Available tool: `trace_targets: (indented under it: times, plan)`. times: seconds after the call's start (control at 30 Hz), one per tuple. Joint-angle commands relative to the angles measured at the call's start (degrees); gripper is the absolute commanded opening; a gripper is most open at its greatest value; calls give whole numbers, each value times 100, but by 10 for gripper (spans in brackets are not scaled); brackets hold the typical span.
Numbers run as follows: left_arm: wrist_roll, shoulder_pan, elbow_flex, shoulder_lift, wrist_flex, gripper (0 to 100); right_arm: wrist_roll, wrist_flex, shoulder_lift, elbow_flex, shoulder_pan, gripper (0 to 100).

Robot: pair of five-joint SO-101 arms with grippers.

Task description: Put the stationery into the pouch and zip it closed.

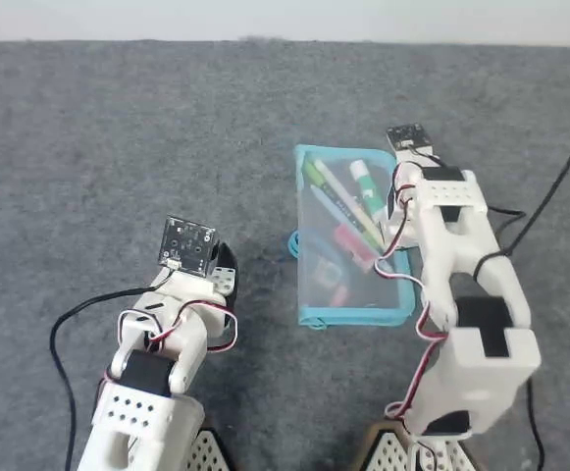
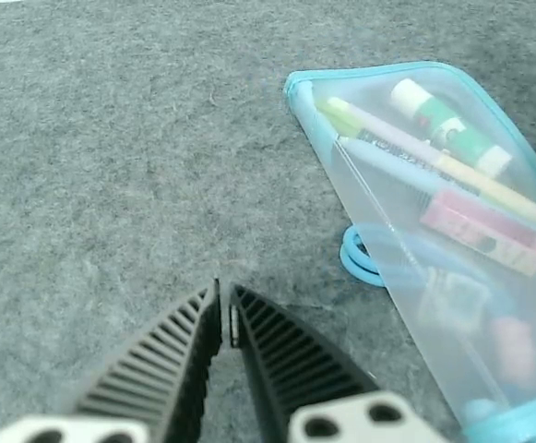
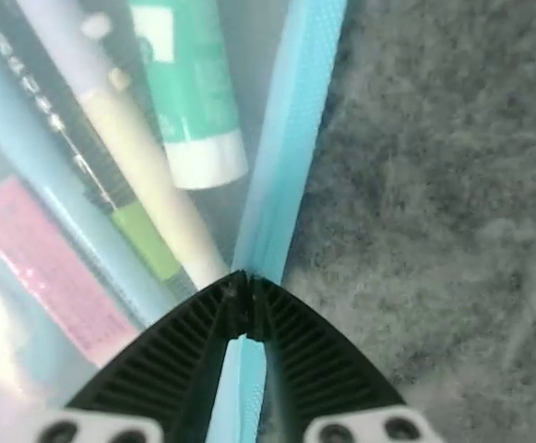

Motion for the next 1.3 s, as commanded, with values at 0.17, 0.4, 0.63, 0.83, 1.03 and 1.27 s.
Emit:
trace_targets:
  times: [0.17,0.4,0.63,0.83,1.03,1.27]
  plan:
    - [62,35,-66,18,-193,12,-114,154,-2281,958,-13,6]
    - [62,-141,-84,18,-176,12,-62,127,-4681,2532,-22,6]
    - [62,-1688,-620,18,-167,12,9,145,-6686,3930,-13,6]
    - [-255,-2787,-954,18,-79,12,1204,171,-8004,5125,92,6]
    - [-905,-3402,-954,18,325,12,1275,127,-9270,6119,848,6]
    - [-923,-3429,-848,9,580,11,1284,224,-10826,7086,980,6]
